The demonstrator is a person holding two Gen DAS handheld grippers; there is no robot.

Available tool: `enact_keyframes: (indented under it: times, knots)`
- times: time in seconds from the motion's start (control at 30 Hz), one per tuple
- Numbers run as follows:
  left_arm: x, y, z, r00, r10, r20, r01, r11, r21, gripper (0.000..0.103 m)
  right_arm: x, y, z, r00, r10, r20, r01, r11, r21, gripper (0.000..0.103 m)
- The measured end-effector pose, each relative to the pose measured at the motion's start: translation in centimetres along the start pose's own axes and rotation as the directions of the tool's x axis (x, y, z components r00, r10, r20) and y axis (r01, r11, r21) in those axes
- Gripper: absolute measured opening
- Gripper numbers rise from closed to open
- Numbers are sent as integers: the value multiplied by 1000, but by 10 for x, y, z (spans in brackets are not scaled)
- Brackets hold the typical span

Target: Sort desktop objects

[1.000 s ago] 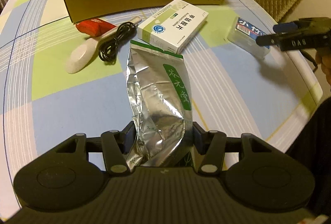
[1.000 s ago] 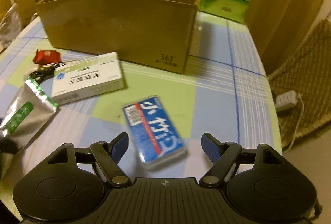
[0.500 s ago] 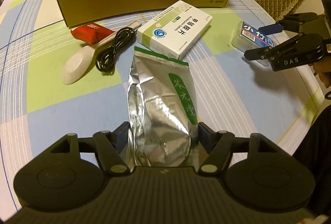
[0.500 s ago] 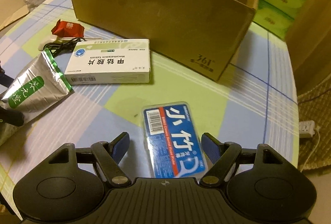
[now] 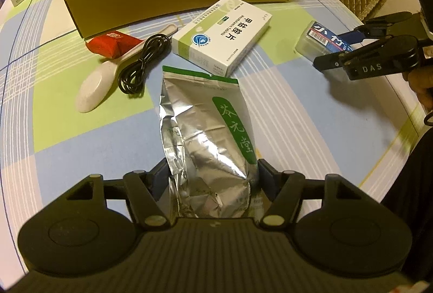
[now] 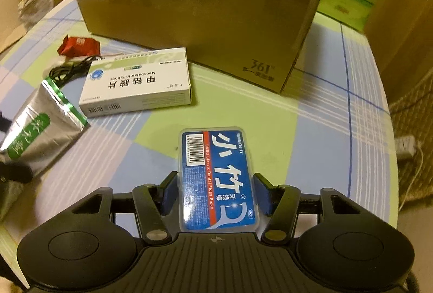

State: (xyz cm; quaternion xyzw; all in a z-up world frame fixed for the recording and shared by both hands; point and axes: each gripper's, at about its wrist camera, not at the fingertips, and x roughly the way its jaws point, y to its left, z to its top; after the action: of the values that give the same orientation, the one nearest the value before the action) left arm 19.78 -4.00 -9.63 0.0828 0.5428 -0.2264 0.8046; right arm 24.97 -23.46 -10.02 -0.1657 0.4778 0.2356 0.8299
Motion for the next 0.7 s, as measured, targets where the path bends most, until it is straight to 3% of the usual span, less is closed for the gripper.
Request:
enact_keyframes:
  times: [0.07,0.17,0.37,0.7]
  knots:
    - [0,0,0,1000,-13,3,13,1000,0,52,-5,3,0,1000,-9,14,9,1000,21,55]
    - [-4,-1,-3,1000,-16,9,16,1000,-9,48,-14,10,-2,999,16,28,-17,999,44,55]
    - [-13,-1,-13,999,-40,6,40,998,-44,47,-37,32,-9,997,53,57,-55,998,43,55]
    - [-51,-1,-6,999,-9,45,11,999,-31,47,-65,49,-13,993,72,91,-77,996,48,55]
